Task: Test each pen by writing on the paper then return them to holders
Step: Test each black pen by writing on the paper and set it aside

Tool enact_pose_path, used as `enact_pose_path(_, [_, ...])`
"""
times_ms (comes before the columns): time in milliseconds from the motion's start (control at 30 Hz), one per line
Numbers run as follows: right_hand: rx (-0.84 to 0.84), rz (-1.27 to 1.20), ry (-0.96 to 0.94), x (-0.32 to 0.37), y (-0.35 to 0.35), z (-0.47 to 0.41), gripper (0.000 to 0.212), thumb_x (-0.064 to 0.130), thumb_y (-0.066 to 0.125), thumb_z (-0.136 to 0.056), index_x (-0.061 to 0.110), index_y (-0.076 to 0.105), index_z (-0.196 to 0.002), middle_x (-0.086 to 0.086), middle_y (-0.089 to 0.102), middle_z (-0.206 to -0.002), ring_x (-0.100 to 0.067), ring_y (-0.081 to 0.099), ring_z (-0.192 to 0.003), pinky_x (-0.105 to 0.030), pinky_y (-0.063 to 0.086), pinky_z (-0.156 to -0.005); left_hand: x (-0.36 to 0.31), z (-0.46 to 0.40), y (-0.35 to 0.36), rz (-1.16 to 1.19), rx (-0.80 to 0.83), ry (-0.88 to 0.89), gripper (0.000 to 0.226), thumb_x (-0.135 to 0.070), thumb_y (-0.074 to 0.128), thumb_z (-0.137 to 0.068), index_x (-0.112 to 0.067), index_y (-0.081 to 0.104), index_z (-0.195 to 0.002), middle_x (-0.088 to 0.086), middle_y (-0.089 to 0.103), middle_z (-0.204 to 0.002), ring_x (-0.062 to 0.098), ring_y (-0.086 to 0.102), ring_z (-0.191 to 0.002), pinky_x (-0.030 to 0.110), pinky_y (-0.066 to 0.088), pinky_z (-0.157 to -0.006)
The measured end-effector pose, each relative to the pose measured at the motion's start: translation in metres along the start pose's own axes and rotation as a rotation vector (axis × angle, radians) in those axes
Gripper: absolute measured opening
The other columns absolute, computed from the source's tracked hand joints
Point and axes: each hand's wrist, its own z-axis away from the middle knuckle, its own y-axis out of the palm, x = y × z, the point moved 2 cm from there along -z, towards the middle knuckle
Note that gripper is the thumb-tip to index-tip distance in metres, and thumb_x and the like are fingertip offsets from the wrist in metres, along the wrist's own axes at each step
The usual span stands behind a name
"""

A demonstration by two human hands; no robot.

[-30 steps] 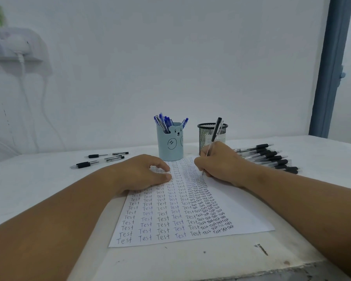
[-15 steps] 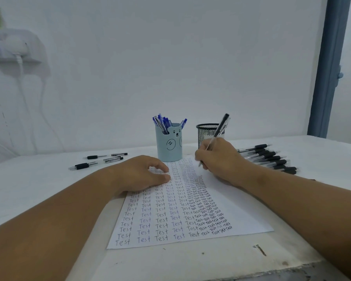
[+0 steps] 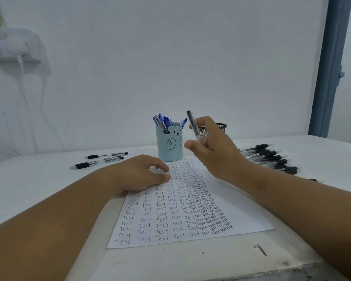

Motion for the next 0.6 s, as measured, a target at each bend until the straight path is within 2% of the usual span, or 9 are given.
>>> enact_pose_path(100, [-0.024,0.1,-0.028,-0.0013,-0.0018,-0.0002,0.022,0.05,0.064,-0.088,0.034,0.059,-0.103,0.001,0.048,-0.051,-0.015,0.051,-0.05,-0.02,0.041,-0.051,-0.0007,0.0003,-0.0005,-0.029,-0.006,0.005,0.03,-0.051,0.071,-0.086,-0.042,0.068,-0.115,-0.01,0.047,-0.123,0.012,0.047,-0.123,0.028,0.034,-0.099])
enact_pose_path(133, [-0.044,0.153,-0.054,-0.0018,-0.0023,-0.0009,0.017,0.045,0.064,-0.092,0.029,0.064,-0.096,0.001,0.05,-0.054,-0.016,0.052,-0.053,-0.02,0.04,-0.052,-0.0014,0.0006,-0.0008,-0.044,-0.005,0.011,0.031,-0.051,0.071,-0.087,-0.042,0.067,-0.117,-0.011,0.046,-0.121,0.011,0.046,-0.122,0.028,0.033,-0.099])
enact_pose_path(200, [-0.075,0.282,-0.127,-0.0018,-0.003,-0.002,0.027,0.035,0.061,-0.099,0.019,0.061,-0.077,0.004,0.048,-0.059,-0.013,0.044,-0.057,-0.021,0.031,-0.054,-0.0026,0.0011,-0.001,-0.053,0.001,0.016,0.034,-0.051,0.07,-0.088,-0.041,0.066,-0.12,-0.012,0.046,-0.118,0.009,0.045,-0.119,0.028,0.031,-0.098])
enact_pose_path(233, [-0.08,0.331,-0.138,-0.0022,-0.0031,-0.0026,0.03,0.031,0.06,-0.1,0.015,0.059,-0.075,0.005,0.046,-0.062,-0.01,0.042,-0.06,-0.022,0.029,-0.055,-0.0031,0.0013,-0.0009,-0.047,0.003,0.013,0.034,-0.05,0.07,-0.088,-0.041,0.066,-0.12,-0.012,0.046,-0.118,0.009,0.044,-0.118,0.027,0.031,-0.098])
enact_pose_path(333, [-0.062,0.33,-0.095,-0.0033,-0.0031,-0.0038,0.02,0.021,0.057,-0.102,0.011,0.059,-0.084,0.005,0.046,-0.063,-0.007,0.041,-0.06,-0.026,0.03,-0.057,-0.0028,0.0019,-0.0013,-0.058,0.006,0.008,0.033,-0.051,0.069,-0.087,-0.043,0.066,-0.119,-0.01,0.045,-0.122,0.01,0.044,-0.123,0.028,0.03,-0.099])
enact_pose_path(400, [-0.058,0.232,-0.058,-0.0034,-0.0019,-0.0025,0.005,0.018,0.056,-0.102,0.021,0.056,-0.106,0.001,0.05,-0.062,-0.008,0.044,-0.056,-0.022,0.035,-0.055,-0.0024,0.0017,-0.0016,-0.072,0.001,0.006,0.033,-0.052,0.07,-0.087,-0.043,0.066,-0.118,-0.009,0.046,-0.125,0.012,0.044,-0.127,0.029,0.03,-0.102])
enact_pose_path(433, [-0.068,0.194,-0.051,-0.0031,-0.0013,-0.0015,0.011,0.018,0.055,-0.102,0.025,0.052,-0.111,-0.002,0.053,-0.062,-0.009,0.046,-0.056,-0.02,0.037,-0.056,-0.0026,0.0018,-0.0013,-0.069,0.001,0.007,0.032,-0.052,0.07,-0.087,-0.043,0.066,-0.118,-0.009,0.046,-0.125,0.012,0.044,-0.126,0.029,0.031,-0.103])
enact_pose_path(533, [-0.074,0.179,-0.039,-0.002,-0.0001,-0.0011,0.009,0.019,0.056,-0.102,0.028,0.055,-0.104,0.002,0.059,-0.065,-0.013,0.056,-0.063,-0.02,0.044,-0.06,-0.0022,0.0017,-0.0007,-0.043,0.003,0.003,0.032,-0.051,0.071,-0.087,-0.042,0.067,-0.117,-0.008,0.047,-0.128,0.011,0.044,-0.122,0.029,0.032,-0.104])
enact_pose_path(600, [-0.072,0.182,-0.028,-0.0028,-0.0003,-0.0017,0.009,0.018,0.057,-0.101,0.028,0.058,-0.1,0.001,0.065,-0.073,-0.006,0.054,-0.062,-0.016,0.043,-0.059,-0.0023,0.0019,-0.0005,-0.049,0.001,0.002,0.032,-0.051,0.071,-0.087,-0.042,0.067,-0.117,-0.007,0.048,-0.133,0.011,0.044,-0.122,0.029,0.032,-0.104])
